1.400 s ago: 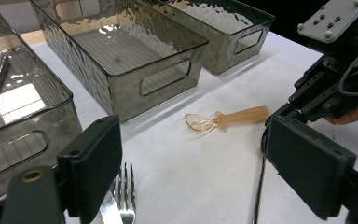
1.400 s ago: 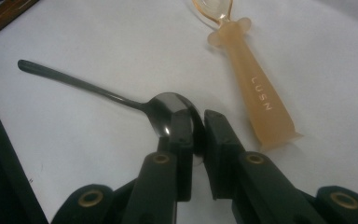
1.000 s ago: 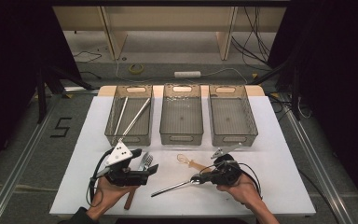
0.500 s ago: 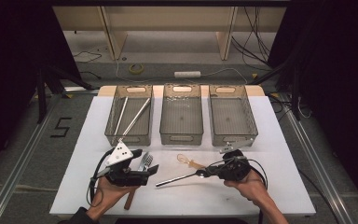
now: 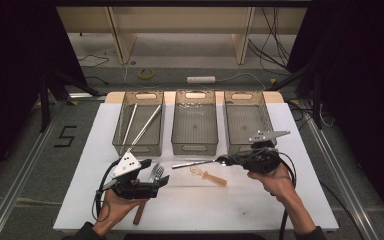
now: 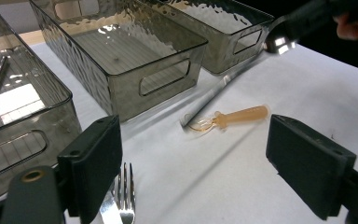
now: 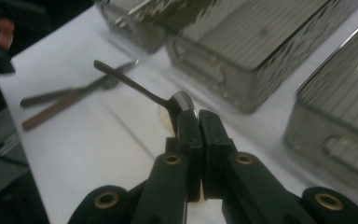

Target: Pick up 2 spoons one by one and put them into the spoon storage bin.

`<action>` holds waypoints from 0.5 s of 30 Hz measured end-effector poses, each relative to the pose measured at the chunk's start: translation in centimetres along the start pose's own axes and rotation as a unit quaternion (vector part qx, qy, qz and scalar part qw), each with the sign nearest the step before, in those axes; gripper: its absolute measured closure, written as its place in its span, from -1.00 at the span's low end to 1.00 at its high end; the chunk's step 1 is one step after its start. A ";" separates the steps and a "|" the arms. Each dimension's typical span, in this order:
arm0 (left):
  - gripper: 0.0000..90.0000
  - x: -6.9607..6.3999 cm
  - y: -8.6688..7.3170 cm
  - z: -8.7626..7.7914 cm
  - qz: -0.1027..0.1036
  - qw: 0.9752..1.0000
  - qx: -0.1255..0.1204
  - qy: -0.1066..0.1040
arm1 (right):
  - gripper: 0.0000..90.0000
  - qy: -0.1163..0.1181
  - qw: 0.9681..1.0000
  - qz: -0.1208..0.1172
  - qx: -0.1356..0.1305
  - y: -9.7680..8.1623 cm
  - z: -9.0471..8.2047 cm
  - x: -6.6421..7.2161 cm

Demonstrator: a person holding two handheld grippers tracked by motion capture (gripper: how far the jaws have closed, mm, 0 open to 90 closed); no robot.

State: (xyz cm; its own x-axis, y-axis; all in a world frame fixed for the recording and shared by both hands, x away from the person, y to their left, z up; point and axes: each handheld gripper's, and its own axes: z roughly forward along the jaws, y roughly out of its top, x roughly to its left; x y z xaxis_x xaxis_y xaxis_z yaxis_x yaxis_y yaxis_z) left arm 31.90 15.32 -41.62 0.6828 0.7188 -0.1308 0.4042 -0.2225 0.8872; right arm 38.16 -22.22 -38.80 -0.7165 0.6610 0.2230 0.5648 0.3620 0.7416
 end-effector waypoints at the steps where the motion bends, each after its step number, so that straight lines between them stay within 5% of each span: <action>1: -0.60 0.0 0.0 0.0 0.000 1.000 0.000 0.000 | 0.99 -0.005 1.000 0.004 -0.008 0.5 -0.2 -0.2; 7: -0.60 0.0 0.0 0.0 0.000 1.000 -0.002 0.001 | 0.99 -0.042 0.998 0.019 -0.049 3.9 -0.7 -1.8; 15: -0.60 0.0 0.0 -0.1 0.000 1.000 -0.002 0.001 | 0.99 -0.083 0.994 0.037 -0.059 6.3 0.4 -3.2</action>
State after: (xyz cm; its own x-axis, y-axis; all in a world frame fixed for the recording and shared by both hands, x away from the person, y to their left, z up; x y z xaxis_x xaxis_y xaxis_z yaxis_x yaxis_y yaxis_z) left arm 31.87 15.41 -41.57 0.6819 0.7200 -0.1291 0.4009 -0.2202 0.8892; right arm 44.15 -21.77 -35.15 -0.5912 0.7862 0.1799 0.5544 0.2342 0.7986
